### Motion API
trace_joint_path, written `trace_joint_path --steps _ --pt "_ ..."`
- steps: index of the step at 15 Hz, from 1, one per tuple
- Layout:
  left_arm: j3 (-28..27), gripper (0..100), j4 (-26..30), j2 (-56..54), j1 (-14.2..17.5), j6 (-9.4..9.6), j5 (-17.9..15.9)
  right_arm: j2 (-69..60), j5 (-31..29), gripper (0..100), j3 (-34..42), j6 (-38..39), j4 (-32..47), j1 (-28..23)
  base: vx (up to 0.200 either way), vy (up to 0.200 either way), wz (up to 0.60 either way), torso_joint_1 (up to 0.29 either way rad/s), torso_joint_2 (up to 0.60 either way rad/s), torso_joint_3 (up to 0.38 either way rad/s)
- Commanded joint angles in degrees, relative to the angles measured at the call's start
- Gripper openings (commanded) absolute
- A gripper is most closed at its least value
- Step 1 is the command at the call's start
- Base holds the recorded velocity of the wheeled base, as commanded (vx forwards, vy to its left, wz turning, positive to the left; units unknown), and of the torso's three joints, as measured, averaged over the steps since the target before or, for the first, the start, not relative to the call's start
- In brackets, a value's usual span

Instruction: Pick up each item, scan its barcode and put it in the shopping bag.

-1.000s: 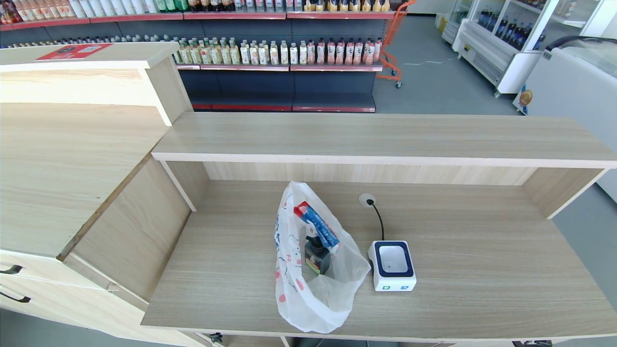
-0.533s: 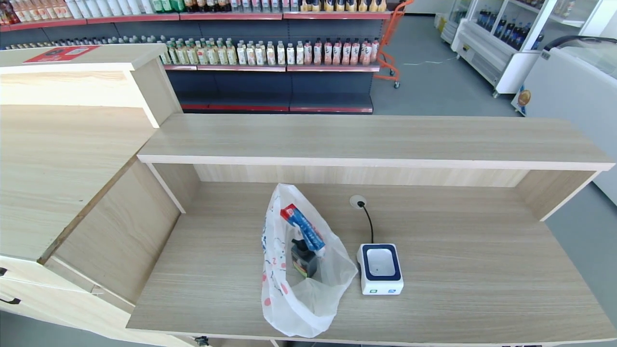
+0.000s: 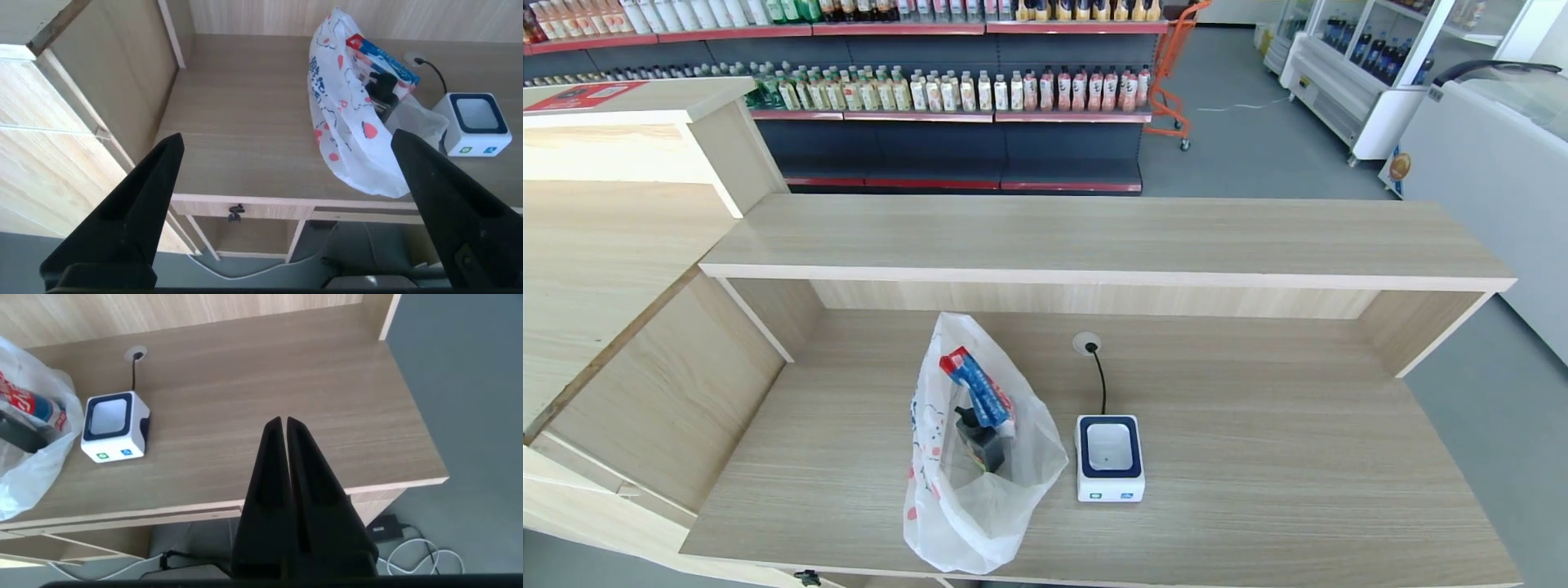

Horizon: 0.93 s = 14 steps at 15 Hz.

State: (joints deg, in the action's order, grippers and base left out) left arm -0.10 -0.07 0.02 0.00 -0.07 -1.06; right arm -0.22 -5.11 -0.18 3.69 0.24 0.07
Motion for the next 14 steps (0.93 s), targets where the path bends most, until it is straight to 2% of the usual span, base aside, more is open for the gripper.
trace_joint_path --steps 1,3,14 --pt "0.01 100 -0.01 -0.02 0.0 -0.01 0.01 0.22 0.01 0 0.01 0.0 0.02 0.01 0.2 0.0 0.0 0.007 0.01 0.007" --pt "0.01 100 -0.01 -0.02 0.0 -0.1 0.01 0.22 0.01 0 0.01 -0.09 0.02 0.01 0.2 0.0 0.0 -0.007 0.0 0.002" --pt "0.01 100 -0.01 -0.02 0.0 -0.1 0.01 0.22 0.01 0 0.01 0.0 0.02 0.01 0.0 0.0 0.0 0.0 0.0 0.0"
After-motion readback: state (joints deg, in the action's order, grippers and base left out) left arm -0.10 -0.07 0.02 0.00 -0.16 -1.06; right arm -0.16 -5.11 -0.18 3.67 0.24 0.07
